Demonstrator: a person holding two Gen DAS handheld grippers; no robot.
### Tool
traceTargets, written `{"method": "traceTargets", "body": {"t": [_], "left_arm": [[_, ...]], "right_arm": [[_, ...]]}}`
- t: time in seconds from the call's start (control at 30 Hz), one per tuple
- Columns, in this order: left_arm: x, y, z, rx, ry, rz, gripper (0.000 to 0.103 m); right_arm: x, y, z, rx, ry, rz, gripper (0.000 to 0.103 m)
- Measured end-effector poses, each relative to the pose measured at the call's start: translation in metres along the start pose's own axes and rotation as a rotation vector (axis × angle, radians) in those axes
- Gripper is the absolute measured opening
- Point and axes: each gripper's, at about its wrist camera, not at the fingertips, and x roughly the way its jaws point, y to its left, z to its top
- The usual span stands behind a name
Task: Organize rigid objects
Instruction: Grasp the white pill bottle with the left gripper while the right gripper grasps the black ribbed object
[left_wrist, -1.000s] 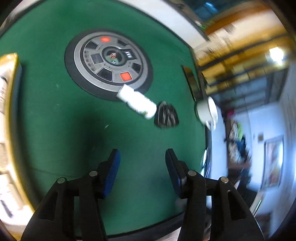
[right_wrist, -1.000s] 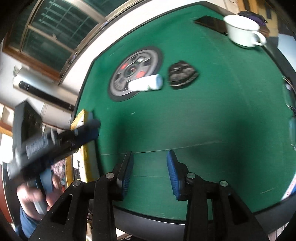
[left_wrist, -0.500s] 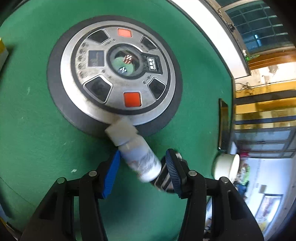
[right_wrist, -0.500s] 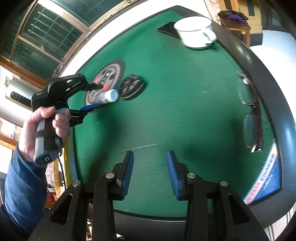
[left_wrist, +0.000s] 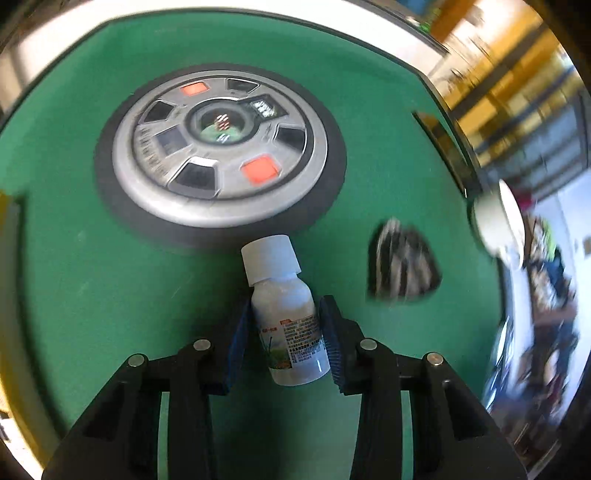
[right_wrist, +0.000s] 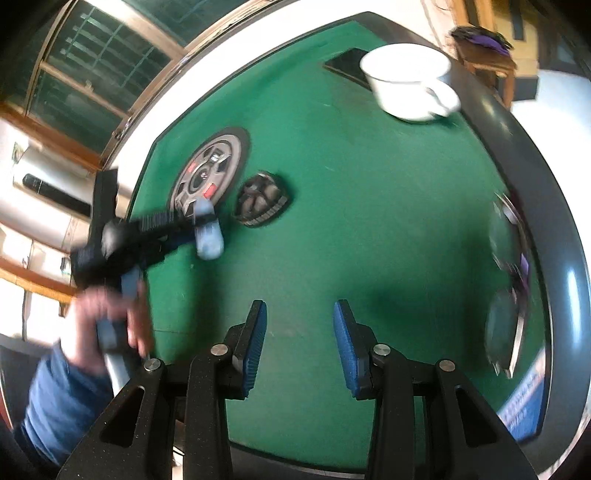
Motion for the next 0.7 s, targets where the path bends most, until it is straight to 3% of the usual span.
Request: {"method": "traceTargets", "body": {"t": [0.07, 0.23, 0.4, 0.7], "left_arm": [[-0.011, 0.007, -0.022, 0.038, -0.018, 0.019, 0.036], [-0.029, 0.020, -0.054, 0.068, -0.058, 0.049, 0.036], [-0.026, 0.019, -0.057, 0.084, -0.076, 0.056, 0.036], [-0.016, 0.017, -0.060, 0.095, -0.061, 0.054, 0.034]], "right_arm": [[0.011, 0.016, 0.015, -0.049, -0.009, -0.013, 0.051], [0.046, 0.047, 0.048, -0.141, 0.009, -0.062, 0.053], [0.084, 0.064, 0.074, -0.195, 0.024, -0.175, 0.054], [0.123, 0.085, 0.078, -0.299, 0.075, -0.324, 0.060]]}}
